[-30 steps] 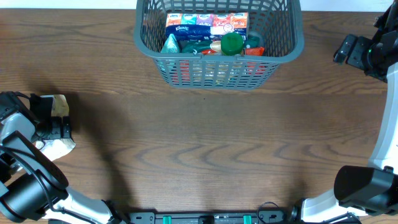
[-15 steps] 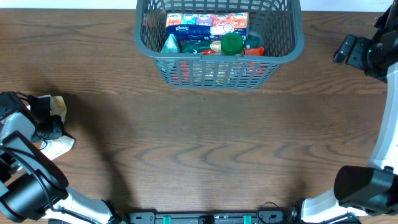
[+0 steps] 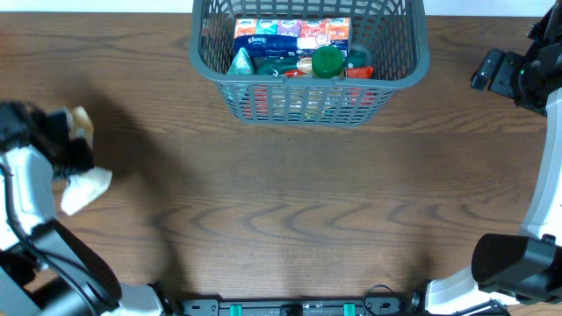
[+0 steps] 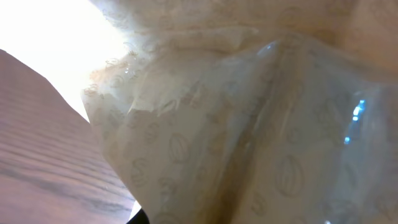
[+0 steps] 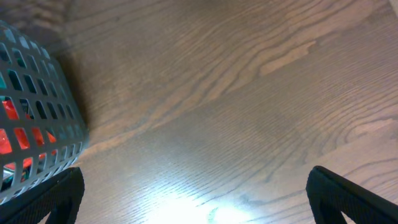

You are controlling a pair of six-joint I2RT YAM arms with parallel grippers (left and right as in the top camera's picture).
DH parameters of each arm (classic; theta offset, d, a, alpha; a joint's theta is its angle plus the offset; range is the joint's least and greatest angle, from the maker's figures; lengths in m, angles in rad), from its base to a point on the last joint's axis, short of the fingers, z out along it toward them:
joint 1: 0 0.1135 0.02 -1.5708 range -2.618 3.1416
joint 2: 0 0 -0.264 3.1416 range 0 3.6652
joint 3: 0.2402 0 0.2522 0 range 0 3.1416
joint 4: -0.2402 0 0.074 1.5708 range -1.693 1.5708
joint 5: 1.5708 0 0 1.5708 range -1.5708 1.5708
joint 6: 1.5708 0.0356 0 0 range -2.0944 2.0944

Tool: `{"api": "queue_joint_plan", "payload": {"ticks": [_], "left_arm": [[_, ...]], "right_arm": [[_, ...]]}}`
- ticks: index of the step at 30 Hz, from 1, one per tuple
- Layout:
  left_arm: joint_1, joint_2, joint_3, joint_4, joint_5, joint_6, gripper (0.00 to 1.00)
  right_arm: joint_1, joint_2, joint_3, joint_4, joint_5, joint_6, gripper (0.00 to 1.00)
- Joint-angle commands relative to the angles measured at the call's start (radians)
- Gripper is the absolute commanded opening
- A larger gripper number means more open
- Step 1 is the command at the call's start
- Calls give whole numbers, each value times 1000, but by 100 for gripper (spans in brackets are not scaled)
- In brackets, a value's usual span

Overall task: Pack container
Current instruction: 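Grasp the beige crumpled paper bag with the left gripper, then lift the paper bag over the basket and release it inside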

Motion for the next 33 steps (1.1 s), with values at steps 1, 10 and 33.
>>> {"api": "queue_joint_plan", "payload": {"ticks": [1,10,33], "left_arm": [[-93,-55,161,-99,0,-70,5],[-433,-53,686,-257,-1,-75,5],[-1042,299,815,90,-1,756,6]], "right_arm": [[-3,5,-2,-1,-1,-23,99],[-3,5,-2,-1,-1,-46,99],[-3,5,-2,-28,-1,-56,99]]}}
